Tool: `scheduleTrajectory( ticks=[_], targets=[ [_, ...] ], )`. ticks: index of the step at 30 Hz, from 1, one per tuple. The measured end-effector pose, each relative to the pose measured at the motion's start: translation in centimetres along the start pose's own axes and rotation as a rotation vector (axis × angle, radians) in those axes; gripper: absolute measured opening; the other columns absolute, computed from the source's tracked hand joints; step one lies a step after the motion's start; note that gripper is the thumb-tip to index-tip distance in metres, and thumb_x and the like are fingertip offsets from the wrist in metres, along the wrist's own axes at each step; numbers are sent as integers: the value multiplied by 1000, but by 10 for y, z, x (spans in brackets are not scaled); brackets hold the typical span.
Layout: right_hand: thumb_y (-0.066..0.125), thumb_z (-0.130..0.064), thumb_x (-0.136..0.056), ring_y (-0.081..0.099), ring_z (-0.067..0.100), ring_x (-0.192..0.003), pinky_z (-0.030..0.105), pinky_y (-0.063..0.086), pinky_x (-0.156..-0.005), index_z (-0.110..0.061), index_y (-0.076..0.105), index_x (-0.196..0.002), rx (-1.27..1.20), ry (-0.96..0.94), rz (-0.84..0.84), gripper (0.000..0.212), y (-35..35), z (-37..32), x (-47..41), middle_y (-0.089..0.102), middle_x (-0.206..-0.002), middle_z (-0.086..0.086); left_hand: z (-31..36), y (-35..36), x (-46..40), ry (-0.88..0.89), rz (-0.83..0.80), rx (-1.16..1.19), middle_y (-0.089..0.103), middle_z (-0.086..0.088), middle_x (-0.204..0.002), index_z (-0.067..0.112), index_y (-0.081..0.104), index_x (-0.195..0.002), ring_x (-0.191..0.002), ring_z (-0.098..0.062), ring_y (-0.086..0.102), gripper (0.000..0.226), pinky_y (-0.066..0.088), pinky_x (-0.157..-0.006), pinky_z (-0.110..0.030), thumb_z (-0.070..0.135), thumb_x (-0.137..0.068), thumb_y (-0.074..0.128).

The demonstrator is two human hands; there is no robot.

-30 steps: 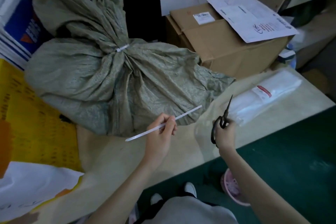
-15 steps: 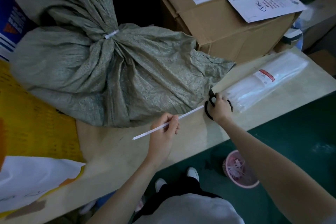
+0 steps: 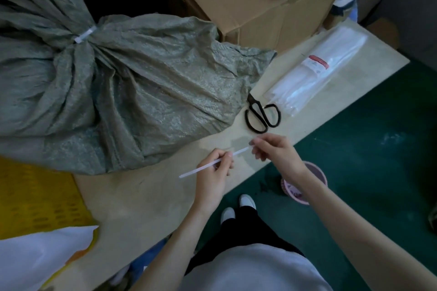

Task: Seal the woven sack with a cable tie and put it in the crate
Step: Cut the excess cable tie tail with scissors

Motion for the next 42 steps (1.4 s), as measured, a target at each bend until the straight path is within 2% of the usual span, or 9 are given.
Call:
scheduleTrajectory(
  ticks=[6,9,16,21,24,28,32,38,42],
  targets=[
    [55,-2,-92,53,10,-49,17,45,-52,-1,62,-83,-106,35,183,12,-45,50,34,62,-58,3,-15,36,5,-50,-153,-40,56,11,-57,11,56,-71,-54,1,49,28,41,-57,-14,15,-98,52],
    [51,1,-94,56,9,-49,17,47,-52,-6,60,-81,-155,71,290,17,-69,80,53,65,-56,-2,-22,45,4,-27,-186,-138,53,14,-51,14,57,-69,-51,-2,46,29,39,-56,-20,19,-97,52],
    [50,2,-94,60,9,-52,34,50,-66,-8,60,-83,-174,132,611,18,-131,144,91,67,-57,-3,-29,89,-1,22,-307,-251,62,4,-60,13,64,-74,-50,-2,54,18,44,-55,-15,17,-91,62],
    [53,2,-92,59,2,-46,20,52,-52,-13,60,-79,-223,210,909,22,-184,190,114,63,-70,4,-54,150,8,9,-519,-389,63,6,-56,13,68,-71,-47,-7,55,19,49,-55,-21,17,-89,64],
    [54,-2,-91,57,3,-48,21,49,-52,-10,62,-86,-246,302,1025,13,-214,231,117,63,-73,4,-95,187,13,-80,-644,-509,60,5,-51,11,69,-67,-40,-4,49,24,45,-52,-19,18,-89,62],
    [55,-7,-91,63,12,-63,23,51,-58,-8,64,-101,-248,397,1019,13,-242,284,104,67,-80,2,-164,220,2,-211,-635,-575,57,5,-49,12,68,-65,-42,-5,47,27,39,-53,-23,16,-90,58],
    [61,-7,-84,66,16,-75,36,53,-76,-14,67,-98,-202,468,994,17,-258,337,92,70,-85,2,-234,258,-21,-277,-587,-656,57,4,-49,13,66,-64,-50,-16,52,27,44,-60,-28,16,-89,56],
    [56,4,-81,61,13,-63,16,45,-55,-10,63,-91,-254,479,942,19,-261,392,79,66,-73,1,-318,322,-55,-288,-619,-765,59,4,-52,16,66,-65,-57,-21,56,25,51,-63,-29,15,-87,54],
    [53,6,-83,60,12,-63,9,44,-49,-12,62,-87,-288,462,937,21,-269,415,73,66,-74,3,-346,368,-61,-372,-784,-665,66,-2,-74,15,66,-91,-58,-14,55,20,45,-52,-20,16,-95,47]
  ],
)
Point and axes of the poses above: each hand's wrist, its own x-axis away from the middle knuckle, its own y-axis out of the palm, z = x × y, the point moved 10 cm from there along -x, towards the middle knuckle
